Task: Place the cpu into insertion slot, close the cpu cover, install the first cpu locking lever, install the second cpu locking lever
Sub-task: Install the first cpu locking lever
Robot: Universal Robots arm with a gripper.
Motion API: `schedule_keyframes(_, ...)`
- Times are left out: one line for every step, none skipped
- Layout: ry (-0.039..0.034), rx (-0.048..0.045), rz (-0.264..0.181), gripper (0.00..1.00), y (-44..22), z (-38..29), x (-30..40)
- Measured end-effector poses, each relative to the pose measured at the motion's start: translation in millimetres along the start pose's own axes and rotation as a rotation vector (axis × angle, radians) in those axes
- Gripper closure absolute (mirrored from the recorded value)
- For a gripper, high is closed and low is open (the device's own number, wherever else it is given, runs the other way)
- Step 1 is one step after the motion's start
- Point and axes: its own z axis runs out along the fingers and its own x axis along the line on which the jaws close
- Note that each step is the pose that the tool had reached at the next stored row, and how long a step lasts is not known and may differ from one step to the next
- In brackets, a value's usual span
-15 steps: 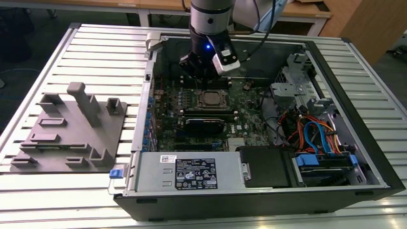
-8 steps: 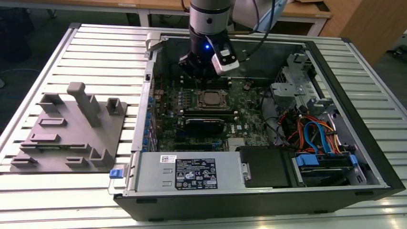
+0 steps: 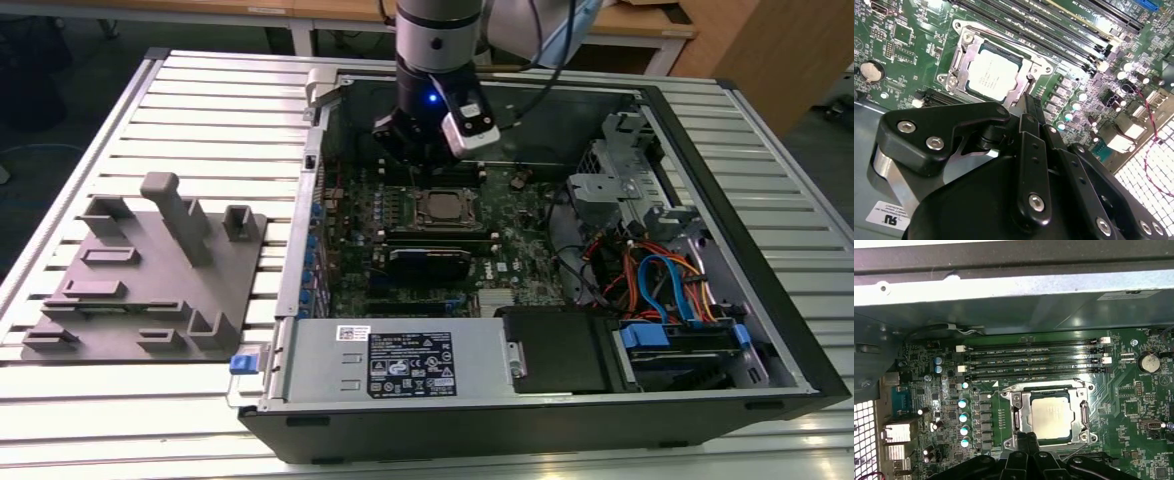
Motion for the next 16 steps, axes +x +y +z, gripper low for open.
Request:
schedule_keyframes(0.0001,0.0,0.0,0.9,-0.2,-0.1,1.4)
schedule_keyframes(0.0001,0.0,-0.001,0.9,-0.3,-0.1,3.1)
schedule_keyframes(0.0001,-0.0001,-0.003,0.9,-0.4,-0.1,5.1)
schedule_keyframes(0.0002,-0.0001,-0.006,0.9,-0.5,-0.2,6.6)
schedule_keyframes(0.0003,-0.0003,-0.008,0.9,-0.6,-0.2,7.6)
schedule_keyframes(0.0004,-0.0007,-0.009,0.9,-0.6,-0.4,7.9)
schedule_keyframes(0.0005,-0.0007,-0.009,0.9,-0.6,-1.0,7.9)
schedule_keyframes(0.0003,-0.0012,-0.009,0.9,-0.6,-1.5,8.2)
schedule_keyframes(0.0004,-0.0019,-0.009,0.9,-0.6,-2.3,8.6)
schedule_keyframes(0.0004,-0.0028,-0.009,0.9,-0.6,-3.2,9.2)
schedule_keyframes(0.0004,-0.0037,-0.009,0.9,-0.7,-3.7,10.1)
schedule_keyframes(0.0004,-0.0045,-0.009,0.9,-0.8,-3.8,10.9)
schedule_keyframes(0.0005,-0.005,-0.009,0.9,-0.9,-3.9,11.8)
schedule_keyframes(0.0006,-0.0051,-0.009,0.9,-0.9,-4.0,12.8)
schedule_keyframes(0.0006,-0.0052,-0.008,0.9,-1.0,-4.0,13.9)
schedule_keyframes(0.0006,-0.0052,-0.008,0.9,-1.0,-4.0,14.4)
